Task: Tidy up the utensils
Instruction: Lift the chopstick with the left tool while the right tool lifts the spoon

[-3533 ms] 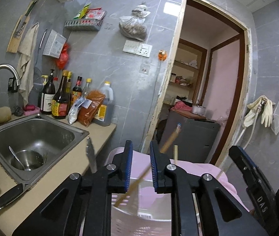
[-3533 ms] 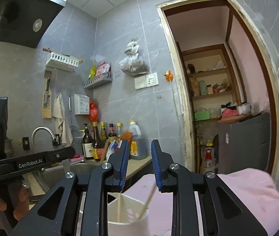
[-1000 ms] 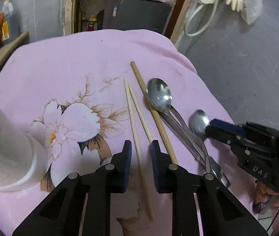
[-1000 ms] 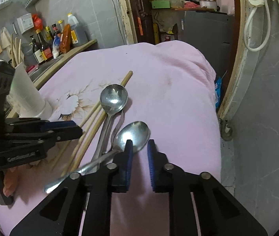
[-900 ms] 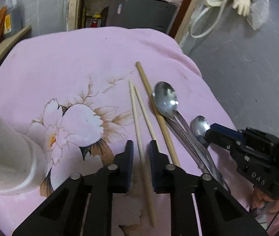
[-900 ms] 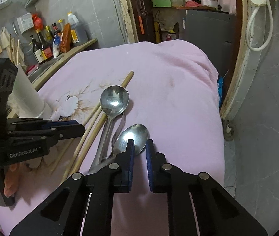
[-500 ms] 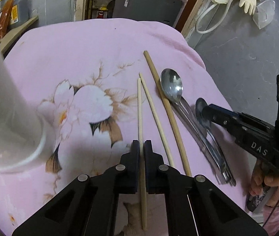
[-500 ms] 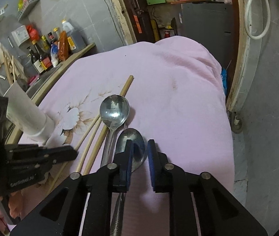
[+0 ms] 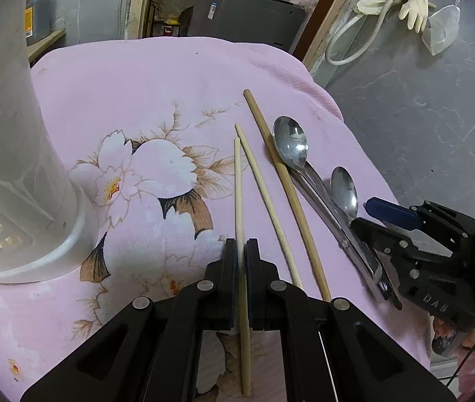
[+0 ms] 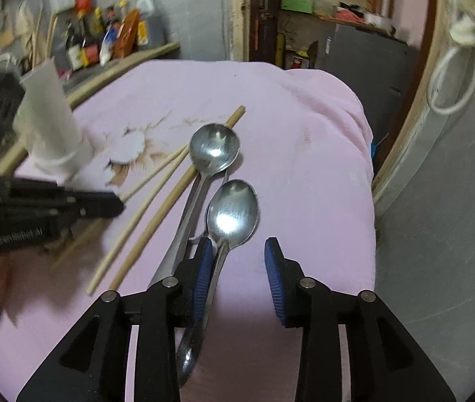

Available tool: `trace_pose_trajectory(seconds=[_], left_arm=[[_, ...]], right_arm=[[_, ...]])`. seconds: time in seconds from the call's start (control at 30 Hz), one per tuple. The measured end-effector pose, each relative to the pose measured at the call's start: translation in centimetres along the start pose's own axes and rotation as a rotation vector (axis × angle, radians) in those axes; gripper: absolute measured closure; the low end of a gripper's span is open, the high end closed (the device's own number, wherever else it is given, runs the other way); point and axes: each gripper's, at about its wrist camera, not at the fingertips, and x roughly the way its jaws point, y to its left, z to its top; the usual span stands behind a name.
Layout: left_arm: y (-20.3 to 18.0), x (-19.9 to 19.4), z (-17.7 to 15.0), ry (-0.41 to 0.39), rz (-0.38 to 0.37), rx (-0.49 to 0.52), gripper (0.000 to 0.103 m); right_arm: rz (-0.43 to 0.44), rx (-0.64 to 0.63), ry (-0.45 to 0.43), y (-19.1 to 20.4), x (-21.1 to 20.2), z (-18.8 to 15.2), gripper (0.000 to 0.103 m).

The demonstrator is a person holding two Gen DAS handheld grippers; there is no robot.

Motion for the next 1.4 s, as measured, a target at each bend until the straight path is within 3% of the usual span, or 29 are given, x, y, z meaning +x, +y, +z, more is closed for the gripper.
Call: trace_pose_trajectory(seconds=[0.13,0.37,0.57,0.67,0.8,1.07,1.4], left_arm=[[0.1,-0.1,-0.1,0.0,-0.004,0.002,0.1],[0.0,-0.1,-0.2,-0.007,0.001,0.018,0.1],[0.3,-0.1,-0.4,-0.01,-0.013,0.009,0.099],[0.3,-0.1,-0.3,-0.007,-0.013,0.015,0.099],[0.0,0.0,0.1,0.011,0.003,0.044,0.099],[0.0,0.8,1.1,0.008,0.011,0.087,0.098],[0.7,0.6,0.9,-0.013,-0.036,0.03,0.101]], right_arm=[[-0.016,-0.052,0.023,0.4,0.2,0.3,0.07],[-0.028,-0.081,0.03,0.4,1.2,0.9,0.058],[-0.052,-0.113,0.009,1.0,2.0,1.4,0.058],[-0.038,-0.096,0.006,0.7,2.0,1.4,0.06],[0.019,-0.057,0.004,0.3,2.0,1.4,0.071],[0.015,-0.042,-0.018,0.4,1.9,1.1,0.071],[0.003,-0.003,-0.096,1.0,0.4,0.0,0.072]])
